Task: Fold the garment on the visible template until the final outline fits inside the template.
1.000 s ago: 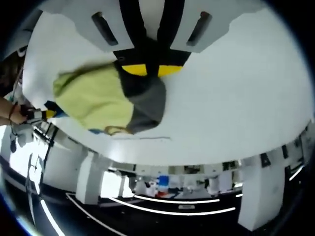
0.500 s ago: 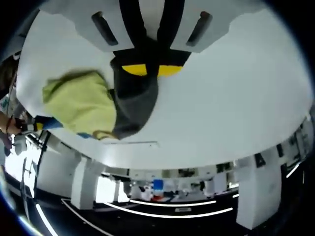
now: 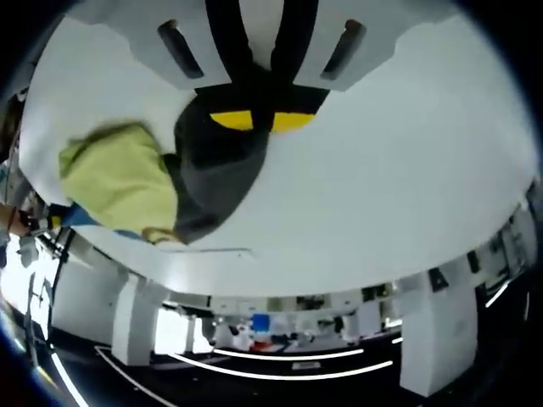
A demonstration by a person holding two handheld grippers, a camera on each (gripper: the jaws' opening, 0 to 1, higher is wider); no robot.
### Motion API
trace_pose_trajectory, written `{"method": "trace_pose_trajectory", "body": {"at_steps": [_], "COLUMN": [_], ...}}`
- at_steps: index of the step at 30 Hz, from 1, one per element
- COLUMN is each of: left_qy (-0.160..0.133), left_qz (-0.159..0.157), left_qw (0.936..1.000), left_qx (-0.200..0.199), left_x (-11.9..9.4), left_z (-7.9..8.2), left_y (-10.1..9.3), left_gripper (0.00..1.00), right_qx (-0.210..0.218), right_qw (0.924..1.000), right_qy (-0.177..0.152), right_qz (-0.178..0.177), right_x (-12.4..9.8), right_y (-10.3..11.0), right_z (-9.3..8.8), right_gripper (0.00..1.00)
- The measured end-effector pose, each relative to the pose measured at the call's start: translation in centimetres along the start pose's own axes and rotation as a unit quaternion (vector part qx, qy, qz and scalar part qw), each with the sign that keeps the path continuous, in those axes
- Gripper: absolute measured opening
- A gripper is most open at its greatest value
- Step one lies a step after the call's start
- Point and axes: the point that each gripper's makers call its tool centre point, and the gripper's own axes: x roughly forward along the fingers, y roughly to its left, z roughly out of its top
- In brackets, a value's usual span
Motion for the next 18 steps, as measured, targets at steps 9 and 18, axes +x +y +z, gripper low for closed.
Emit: {"method": "trace_pose_trajectory", "body": {"at_steps": [9,18], "left_qy": [0.006,0.009], "left_qz": [0.003,0.006], "left_qw": [1.0000,0.9999], "left_qx": [0.003,-0.001], "left_x": [0.5,0.8], "left_z": [-0.1,-0.2], "left_y": [0.7,1.5], "left_gripper": [0.02,0.02], "right_qx": [0.005,0.012], "right_qw": [0.9998,0.9994], "right_qy": [0.016,0.030], "right_qz": [-0.009,-0.014], "right_x": [0.8,1.3], "right_y": [-1.6,-1.8], "right_z": [-0.5,-0.9], "right_gripper": [0.00,0.00]}}
